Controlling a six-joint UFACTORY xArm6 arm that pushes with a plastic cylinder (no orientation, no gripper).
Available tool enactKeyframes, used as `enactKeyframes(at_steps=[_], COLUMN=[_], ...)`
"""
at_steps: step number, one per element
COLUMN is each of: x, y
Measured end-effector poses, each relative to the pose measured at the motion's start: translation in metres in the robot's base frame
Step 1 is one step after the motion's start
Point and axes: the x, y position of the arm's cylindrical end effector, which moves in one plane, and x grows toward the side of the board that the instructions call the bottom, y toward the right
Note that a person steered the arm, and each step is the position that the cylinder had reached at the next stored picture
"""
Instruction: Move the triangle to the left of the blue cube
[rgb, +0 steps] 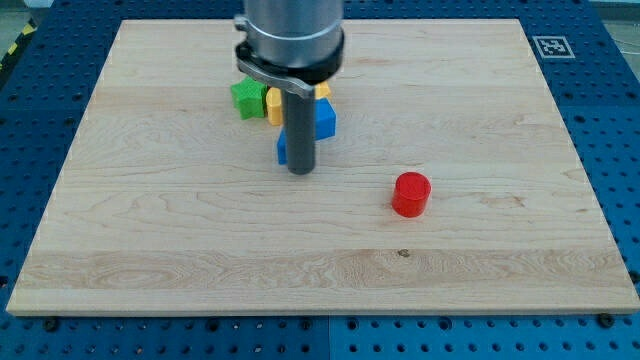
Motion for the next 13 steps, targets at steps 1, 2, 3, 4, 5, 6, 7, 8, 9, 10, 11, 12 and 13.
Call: enactKeyframes(at_steps=[1,2,3,4,5,6,7,8,9,10,11,12,13], x=[-0.002,-0.007,-0.013,-0.013,-0.006,-0.003,-0.023,-0.023,-0.001,0.006,0.007,0.008,0.009], y=[-0.001,-0.002,-0.002,-0.002,-0.006,-0.014,-0.015,-0.015,-0.015,-0.014,-0.014,-0.014,-0.014])
